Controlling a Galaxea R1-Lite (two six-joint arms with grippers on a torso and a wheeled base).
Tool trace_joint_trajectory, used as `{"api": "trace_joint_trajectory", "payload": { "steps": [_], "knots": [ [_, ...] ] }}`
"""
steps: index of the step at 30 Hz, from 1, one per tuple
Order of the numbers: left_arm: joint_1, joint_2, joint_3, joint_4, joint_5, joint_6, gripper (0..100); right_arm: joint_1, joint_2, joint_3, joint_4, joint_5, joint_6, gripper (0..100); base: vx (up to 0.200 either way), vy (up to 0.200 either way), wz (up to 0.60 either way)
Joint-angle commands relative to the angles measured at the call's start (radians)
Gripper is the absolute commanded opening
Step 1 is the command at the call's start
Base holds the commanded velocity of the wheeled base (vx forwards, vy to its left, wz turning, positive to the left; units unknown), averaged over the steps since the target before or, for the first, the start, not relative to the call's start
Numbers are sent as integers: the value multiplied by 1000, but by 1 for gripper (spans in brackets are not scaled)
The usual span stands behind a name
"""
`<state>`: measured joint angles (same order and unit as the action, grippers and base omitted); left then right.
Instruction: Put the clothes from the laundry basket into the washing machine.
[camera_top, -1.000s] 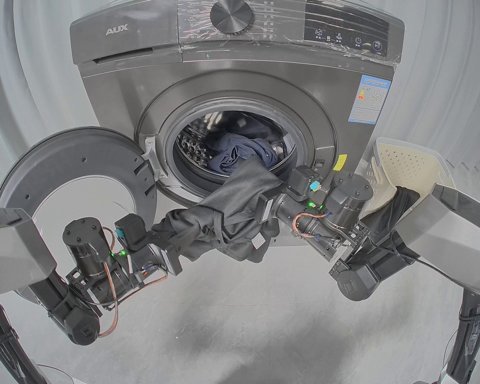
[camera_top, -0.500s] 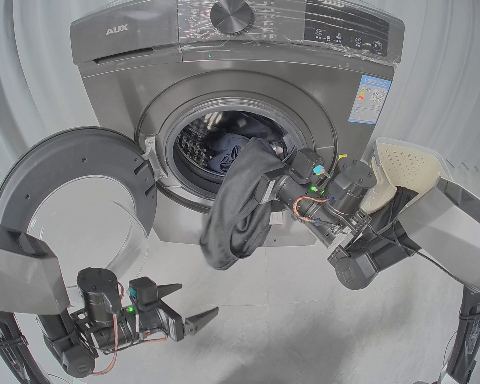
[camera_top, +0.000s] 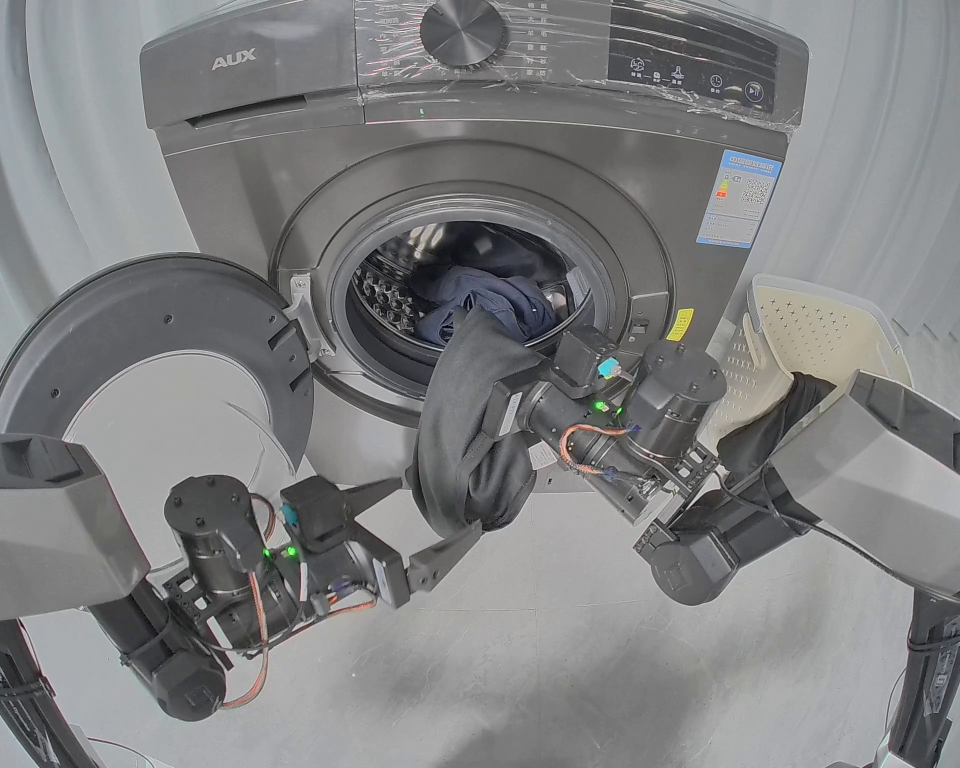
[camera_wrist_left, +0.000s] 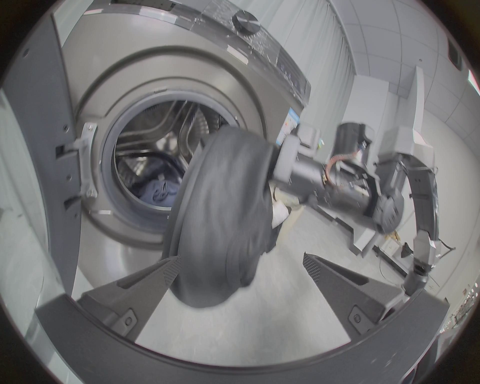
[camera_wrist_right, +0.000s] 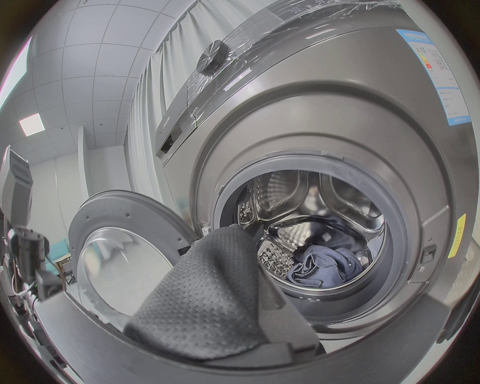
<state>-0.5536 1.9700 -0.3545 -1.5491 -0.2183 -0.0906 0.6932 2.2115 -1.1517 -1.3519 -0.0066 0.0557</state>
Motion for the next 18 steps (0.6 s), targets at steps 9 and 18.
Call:
{"api": "trace_joint_trajectory", "payload": {
  "steps": [9,18],
  "knots": [
    [3,170,-248,1,23,-18,100,54,22,3,4,-3,3,0,0,0,0],
    [37,270,-368,1,42,-14,100,106,10,20,11,-36,18,0,0,0,0]
  ]
}}
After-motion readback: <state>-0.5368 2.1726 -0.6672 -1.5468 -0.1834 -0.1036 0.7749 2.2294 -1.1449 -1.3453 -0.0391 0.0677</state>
